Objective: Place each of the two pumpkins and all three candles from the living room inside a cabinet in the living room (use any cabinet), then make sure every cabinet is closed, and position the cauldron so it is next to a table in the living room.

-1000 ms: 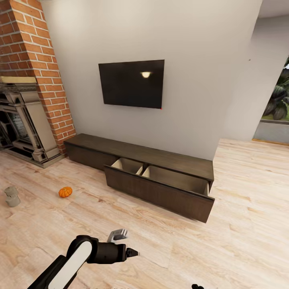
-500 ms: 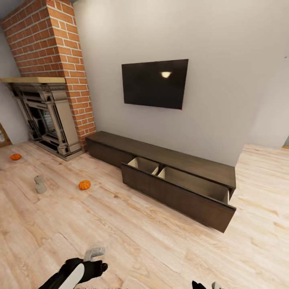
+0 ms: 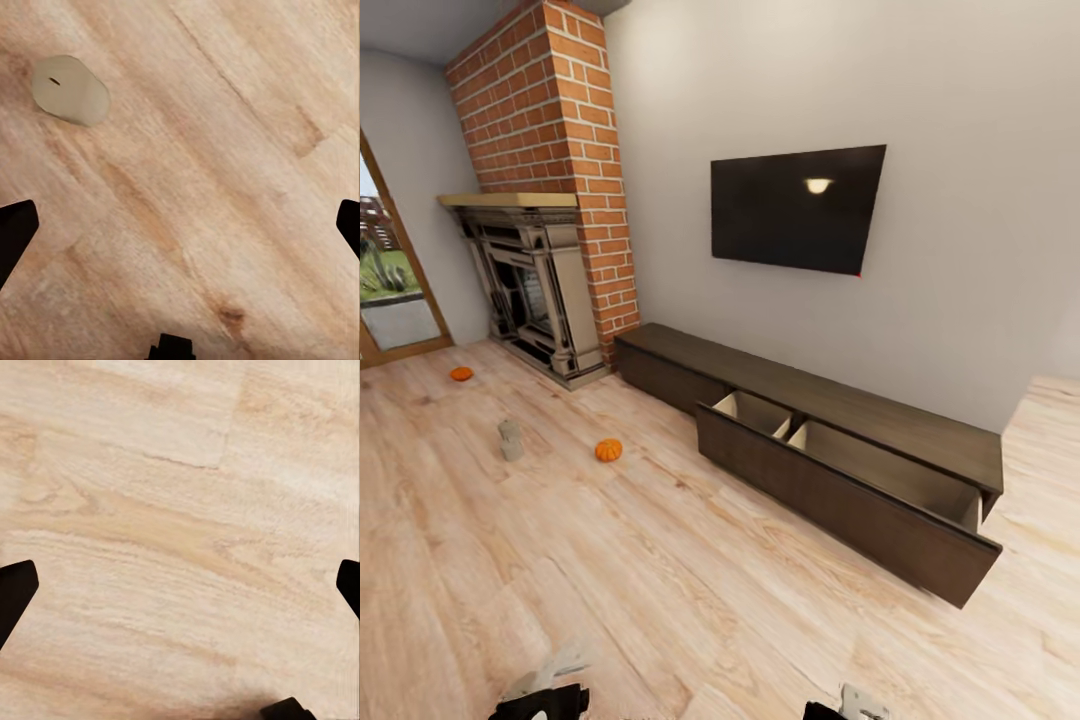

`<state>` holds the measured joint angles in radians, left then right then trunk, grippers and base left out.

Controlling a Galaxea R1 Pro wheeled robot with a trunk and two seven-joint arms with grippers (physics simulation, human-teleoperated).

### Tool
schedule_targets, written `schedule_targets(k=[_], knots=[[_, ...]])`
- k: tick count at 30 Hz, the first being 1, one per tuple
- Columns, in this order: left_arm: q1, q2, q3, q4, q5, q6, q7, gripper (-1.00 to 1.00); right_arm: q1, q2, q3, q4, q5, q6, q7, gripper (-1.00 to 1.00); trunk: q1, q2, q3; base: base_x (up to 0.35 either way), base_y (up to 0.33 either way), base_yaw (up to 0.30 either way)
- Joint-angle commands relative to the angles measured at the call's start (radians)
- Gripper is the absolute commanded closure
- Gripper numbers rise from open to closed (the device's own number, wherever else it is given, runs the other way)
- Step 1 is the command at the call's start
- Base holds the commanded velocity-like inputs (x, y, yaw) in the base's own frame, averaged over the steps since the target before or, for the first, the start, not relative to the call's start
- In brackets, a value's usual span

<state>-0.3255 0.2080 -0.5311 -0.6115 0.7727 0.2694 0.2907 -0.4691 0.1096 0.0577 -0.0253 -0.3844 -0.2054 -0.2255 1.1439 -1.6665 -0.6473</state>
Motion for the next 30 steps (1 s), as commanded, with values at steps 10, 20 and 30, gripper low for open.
schedule_targets(k=[10, 20, 30], knots=[[-0.001, -0.012, -0.010, 0.036, 0.004, -0.055, 0.009, -1.00, -0.001, 0.027, 0.031, -0.078, 0.034, 0.000, -0.084, -1.00, 0.000, -0.001, -0.001, 0.000, 0.000, 0.291], [-0.001, -0.013, -0.012, 0.036, 0.003, -0.061, 0.008, -1.00, 0.000, 0.034, 0.031, -0.075, 0.034, 0.014, -0.046, -1.00, 0.000, -0.001, -0.003, 0.000, 0.000, 0.281], [-0.001, -0.013, -0.013, 0.036, 0.002, -0.065, 0.008, -1.00, 0.000, 0.033, 0.031, -0.078, 0.035, 0.042, -0.043, -1.00, 0.000, -0.001, -0.016, 0.000, 0.000, 0.198]])
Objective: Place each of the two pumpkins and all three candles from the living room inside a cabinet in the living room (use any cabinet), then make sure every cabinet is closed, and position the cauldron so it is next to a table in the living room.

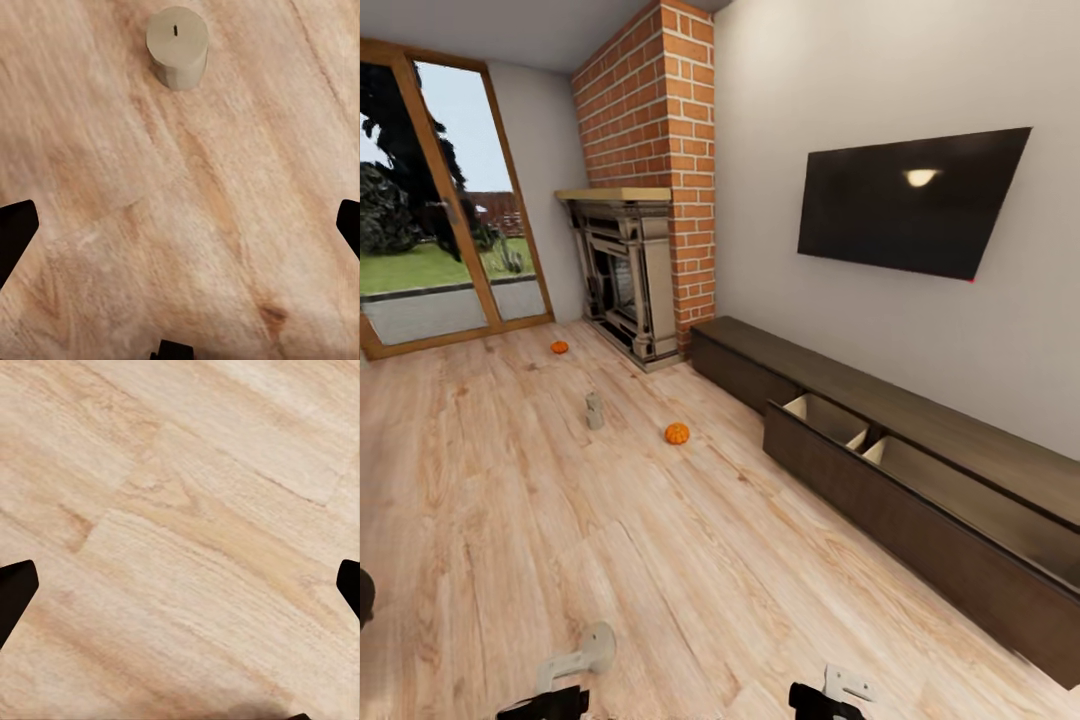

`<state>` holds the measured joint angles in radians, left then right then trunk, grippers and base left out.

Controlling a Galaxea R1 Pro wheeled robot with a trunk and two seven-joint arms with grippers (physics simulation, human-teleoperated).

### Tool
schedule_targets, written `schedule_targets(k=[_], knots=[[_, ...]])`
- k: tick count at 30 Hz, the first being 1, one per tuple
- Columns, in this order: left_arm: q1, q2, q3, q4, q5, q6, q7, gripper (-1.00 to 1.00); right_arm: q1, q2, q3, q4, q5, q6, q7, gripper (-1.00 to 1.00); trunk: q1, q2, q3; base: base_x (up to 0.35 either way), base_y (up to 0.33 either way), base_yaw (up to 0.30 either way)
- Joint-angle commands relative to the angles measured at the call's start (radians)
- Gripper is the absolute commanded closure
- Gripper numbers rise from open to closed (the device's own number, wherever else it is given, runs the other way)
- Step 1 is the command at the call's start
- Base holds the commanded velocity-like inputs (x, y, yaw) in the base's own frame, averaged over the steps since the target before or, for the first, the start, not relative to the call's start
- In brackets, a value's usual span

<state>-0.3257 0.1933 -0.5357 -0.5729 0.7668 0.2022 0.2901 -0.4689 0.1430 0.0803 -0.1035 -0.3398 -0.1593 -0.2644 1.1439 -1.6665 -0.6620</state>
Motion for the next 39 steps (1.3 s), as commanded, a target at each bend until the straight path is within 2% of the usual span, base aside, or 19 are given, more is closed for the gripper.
schedule_targets(k=[1, 5, 9, 12, 31, 39], knots=[[-0.001, 0.002, -0.008, -0.002, 0.008, -0.007, 0.009, -1.00, -0.001, 0.000, 0.009, 0.000, -0.010, -0.004, -0.003, -1.00, 0.000, -0.001, -0.002, 0.000, 0.000, 0.146], [-0.001, 0.002, -0.007, -0.002, -0.005, -0.054, 0.009, -1.00, -0.001, 0.000, 0.009, 0.003, -0.010, -0.004, 0.040, -1.00, 0.000, -0.001, -0.008, 0.000, 0.000, 0.135], [-0.001, 0.002, -0.003, -0.002, -0.040, -0.066, 0.009, -1.00, -0.001, 0.000, 0.008, 0.004, -0.010, -0.005, 0.063, -1.00, 0.000, -0.001, -0.012, 0.000, 0.000, 0.070], [-0.001, 0.002, -0.002, -0.002, -0.050, -0.068, 0.009, -1.00, -0.001, -0.001, 0.009, 0.004, -0.010, -0.005, 0.068, -1.00, 0.000, -0.001, -0.013, 0.029, 0.009, 0.014], [0.000, 0.002, -0.002, -0.002, -0.054, -0.070, 0.009, -1.00, -0.001, -0.001, 0.008, 0.004, -0.010, -0.005, 0.071, -1.00, 0.000, -0.001, -0.013, 0.106, 0.085, 0.004], [0.000, 0.002, -0.003, -0.002, -0.053, -0.070, 0.009, -1.00, -0.001, 0.000, 0.009, 0.004, -0.010, -0.005, 0.071, -1.00, 0.000, -0.001, -0.013, 0.266, 0.022, 0.232]])
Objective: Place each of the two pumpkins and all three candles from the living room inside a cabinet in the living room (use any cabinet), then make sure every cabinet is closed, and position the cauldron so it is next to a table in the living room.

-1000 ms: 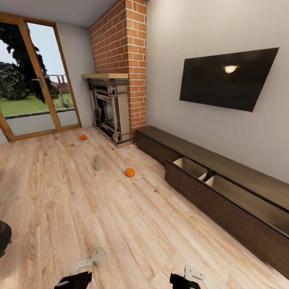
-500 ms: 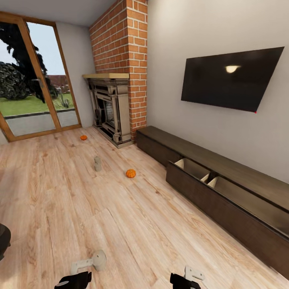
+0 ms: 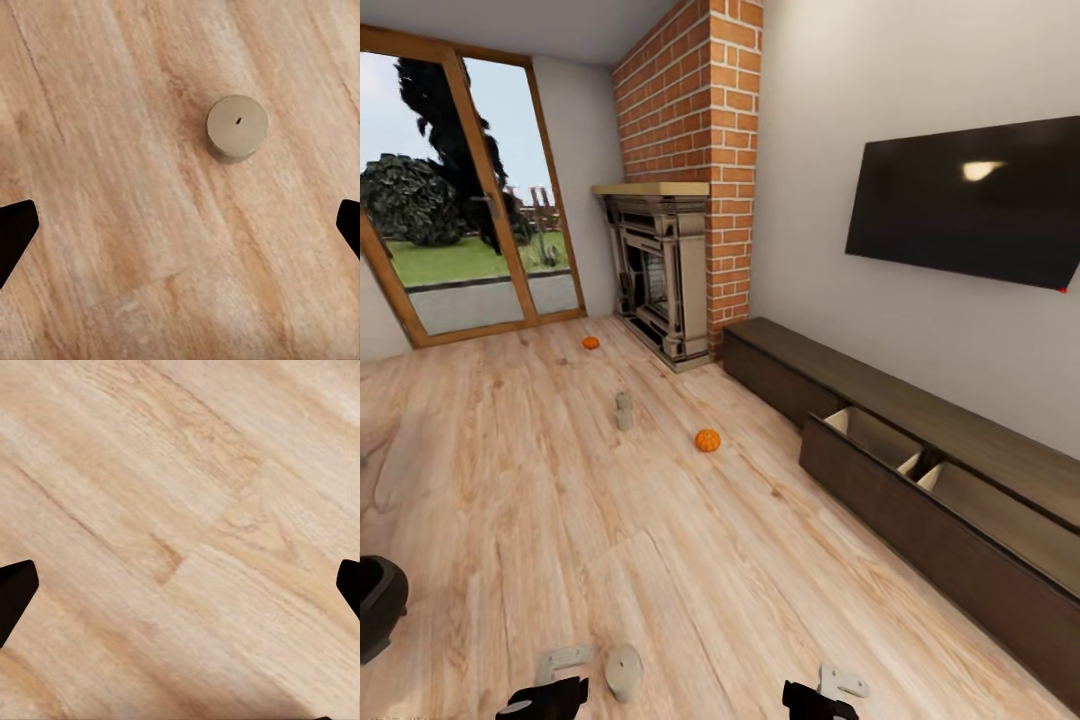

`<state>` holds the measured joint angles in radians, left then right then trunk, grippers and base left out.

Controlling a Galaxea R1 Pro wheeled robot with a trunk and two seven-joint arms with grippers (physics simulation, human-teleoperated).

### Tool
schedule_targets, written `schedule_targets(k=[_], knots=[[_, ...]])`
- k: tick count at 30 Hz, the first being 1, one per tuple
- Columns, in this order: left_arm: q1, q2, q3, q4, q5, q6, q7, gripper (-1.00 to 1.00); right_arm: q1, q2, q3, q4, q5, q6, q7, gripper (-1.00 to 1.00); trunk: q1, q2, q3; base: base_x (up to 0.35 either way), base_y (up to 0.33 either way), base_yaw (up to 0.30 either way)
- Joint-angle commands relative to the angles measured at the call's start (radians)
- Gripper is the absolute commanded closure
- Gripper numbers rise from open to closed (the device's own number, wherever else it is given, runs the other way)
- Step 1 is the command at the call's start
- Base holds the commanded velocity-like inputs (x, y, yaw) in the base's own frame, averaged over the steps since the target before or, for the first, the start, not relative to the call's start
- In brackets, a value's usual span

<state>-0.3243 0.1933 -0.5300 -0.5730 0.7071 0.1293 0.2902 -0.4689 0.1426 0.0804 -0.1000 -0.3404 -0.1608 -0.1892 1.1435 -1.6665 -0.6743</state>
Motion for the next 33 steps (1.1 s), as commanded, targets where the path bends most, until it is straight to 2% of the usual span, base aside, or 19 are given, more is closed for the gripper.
schedule_targets(k=[1, 9, 14, 21, 33], knots=[[-0.002, 0.001, -0.008, -0.002, 0.007, 0.003, 0.009, -1.00, 0.000, 0.000, 0.009, 0.000, -0.009, -0.003, -0.004, -1.00, 0.000, 0.000, -0.001, 0.223, 0.072, 0.277], [-0.001, 0.001, -0.008, -0.002, 0.007, 0.003, 0.009, -1.00, 0.000, -0.001, 0.008, 0.000, -0.009, -0.003, -0.003, -1.00, 0.000, 0.000, -0.001, 0.276, 0.086, 0.198], [-0.001, 0.001, -0.008, -0.002, 0.007, 0.003, 0.009, -1.00, 0.000, 0.000, 0.009, 0.000, -0.009, -0.003, -0.003, -1.00, 0.000, 0.000, -0.001, 0.244, -0.119, 0.017], [-0.001, 0.001, -0.008, -0.001, 0.007, 0.003, 0.009, -1.00, 0.000, 0.000, 0.009, 0.000, -0.009, -0.003, -0.003, -1.00, 0.000, 0.000, -0.001, 0.087, -0.164, 0.001], [-0.001, 0.001, -0.008, -0.002, 0.006, 0.002, 0.009, -1.00, 0.000, 0.000, 0.009, 0.000, -0.009, -0.004, -0.003, -1.00, 0.000, 0.000, -0.001, 0.146, 0.074, 0.000]])
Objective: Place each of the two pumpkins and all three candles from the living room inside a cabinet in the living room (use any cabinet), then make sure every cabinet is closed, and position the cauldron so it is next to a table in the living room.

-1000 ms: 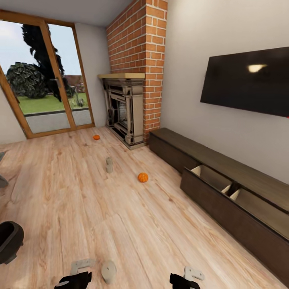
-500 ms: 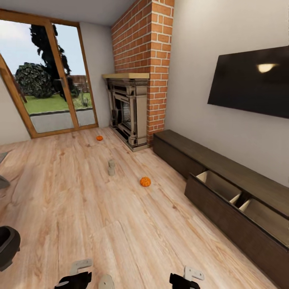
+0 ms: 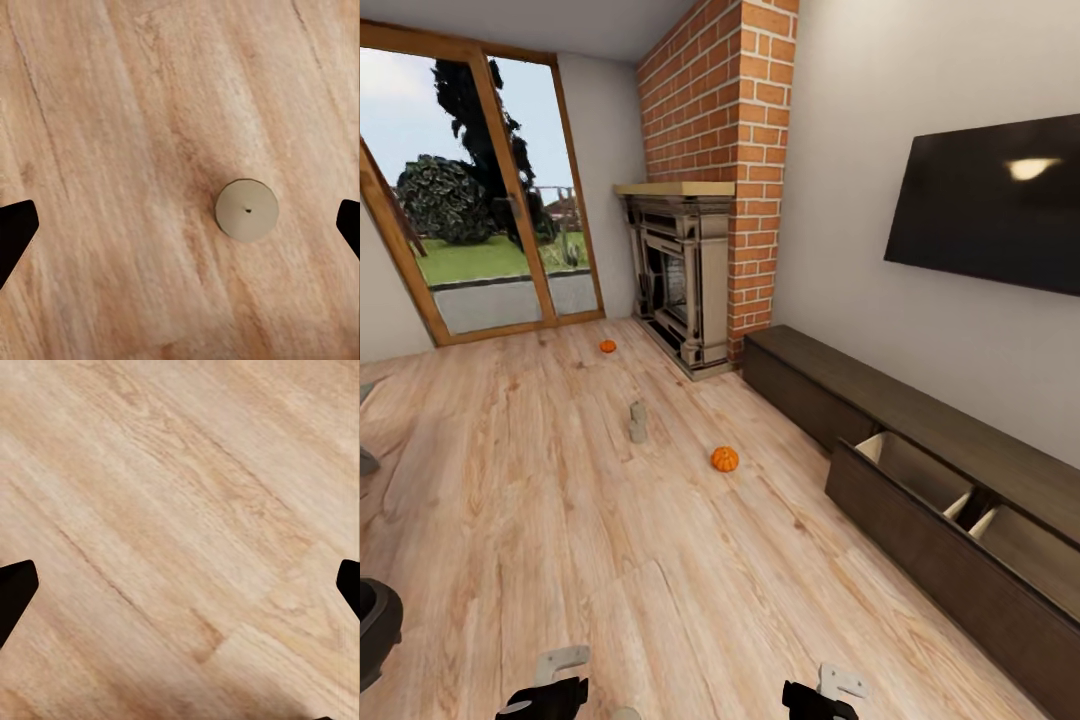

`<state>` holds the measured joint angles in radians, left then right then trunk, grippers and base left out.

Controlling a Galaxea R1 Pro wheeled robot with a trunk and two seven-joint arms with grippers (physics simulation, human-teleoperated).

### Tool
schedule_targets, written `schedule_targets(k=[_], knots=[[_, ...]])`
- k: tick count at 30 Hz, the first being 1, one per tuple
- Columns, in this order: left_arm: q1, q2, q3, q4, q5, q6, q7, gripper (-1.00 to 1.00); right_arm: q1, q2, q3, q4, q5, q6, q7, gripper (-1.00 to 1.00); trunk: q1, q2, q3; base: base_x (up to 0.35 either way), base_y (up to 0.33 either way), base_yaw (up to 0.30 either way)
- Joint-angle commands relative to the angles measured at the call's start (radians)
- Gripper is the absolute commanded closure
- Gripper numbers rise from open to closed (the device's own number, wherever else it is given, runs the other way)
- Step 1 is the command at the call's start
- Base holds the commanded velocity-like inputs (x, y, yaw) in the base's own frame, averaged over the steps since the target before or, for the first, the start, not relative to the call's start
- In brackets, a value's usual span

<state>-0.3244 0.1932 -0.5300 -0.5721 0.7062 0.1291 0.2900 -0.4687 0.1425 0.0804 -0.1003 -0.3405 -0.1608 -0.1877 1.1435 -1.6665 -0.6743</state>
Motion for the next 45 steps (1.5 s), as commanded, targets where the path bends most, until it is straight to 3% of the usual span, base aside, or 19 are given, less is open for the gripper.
schedule_targets(k=[1, 26, 31, 45], knots=[[-0.001, 0.002, -0.008, -0.003, 0.007, 0.002, 0.009, -1.00, -0.001, 0.000, 0.009, 0.001, -0.009, -0.003, -0.004, -1.00, 0.000, 0.000, -0.001, 0.179, 0.053, 0.000], [-0.001, 0.001, -0.010, -0.003, 0.007, -0.002, 0.009, -1.00, -0.001, 0.000, 0.009, 0.001, -0.009, -0.005, -0.004, -1.00, 0.000, 0.000, -0.001, 0.118, -0.023, 0.000], [-0.001, 0.000, -0.035, -0.003, 0.006, -0.002, 0.009, -1.00, -0.001, 0.000, 0.009, 0.001, -0.009, -0.005, -0.004, -1.00, 0.000, 0.000, -0.001, 0.001, 0.001, 0.000], [-0.001, -0.003, -0.047, -0.002, 0.011, -0.055, 0.009, -1.00, -0.001, -0.001, 0.008, 0.000, -0.008, -0.009, -0.002, -1.00, 0.046, -0.084, -0.039, 0.000, 0.000, 0.000]])
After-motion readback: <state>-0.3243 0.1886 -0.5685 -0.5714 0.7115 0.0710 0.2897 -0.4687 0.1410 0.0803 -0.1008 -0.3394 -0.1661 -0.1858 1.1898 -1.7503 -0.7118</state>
